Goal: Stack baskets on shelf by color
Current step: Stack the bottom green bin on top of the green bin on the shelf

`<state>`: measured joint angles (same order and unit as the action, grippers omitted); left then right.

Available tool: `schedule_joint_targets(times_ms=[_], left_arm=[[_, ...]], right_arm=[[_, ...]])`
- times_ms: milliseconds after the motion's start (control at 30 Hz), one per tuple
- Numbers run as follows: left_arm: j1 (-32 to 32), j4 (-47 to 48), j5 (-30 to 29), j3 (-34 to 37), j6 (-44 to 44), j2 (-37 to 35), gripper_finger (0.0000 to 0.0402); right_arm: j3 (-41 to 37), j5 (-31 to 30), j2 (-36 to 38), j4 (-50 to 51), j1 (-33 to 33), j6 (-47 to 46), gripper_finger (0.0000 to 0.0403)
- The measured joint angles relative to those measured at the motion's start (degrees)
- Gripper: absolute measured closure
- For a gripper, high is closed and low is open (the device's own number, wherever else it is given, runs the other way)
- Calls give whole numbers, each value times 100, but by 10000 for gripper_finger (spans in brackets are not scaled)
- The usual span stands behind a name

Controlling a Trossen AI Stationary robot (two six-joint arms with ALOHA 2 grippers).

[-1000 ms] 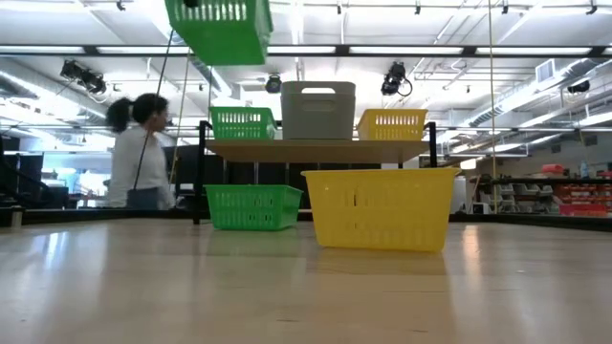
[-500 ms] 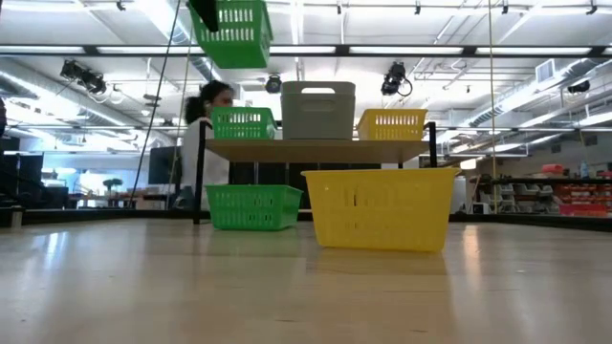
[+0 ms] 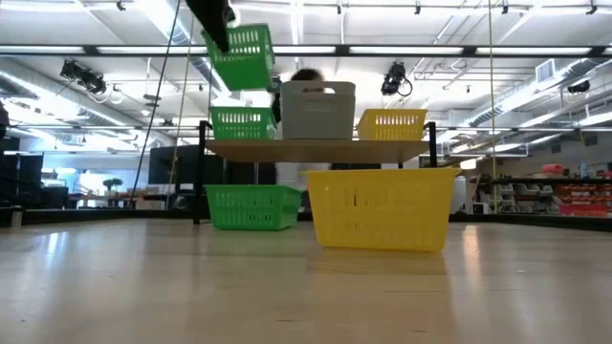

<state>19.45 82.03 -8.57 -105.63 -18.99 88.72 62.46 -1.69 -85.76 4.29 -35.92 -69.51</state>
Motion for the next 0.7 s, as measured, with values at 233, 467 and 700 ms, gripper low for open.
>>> schedule_joint_targets(times_ms=[233, 467, 700], left_arm=[[456, -269, 324, 800, -403, 5, 398], [445, -969, 89, 1153, -657, 5, 398], [579, -1135, -94, 1150, -1025, -34, 398]], right_arm=[[0, -14, 0, 85, 20, -252, 119], [0, -20, 0, 151, 116, -388, 119], [0, 17, 0, 210, 179, -400, 119]])
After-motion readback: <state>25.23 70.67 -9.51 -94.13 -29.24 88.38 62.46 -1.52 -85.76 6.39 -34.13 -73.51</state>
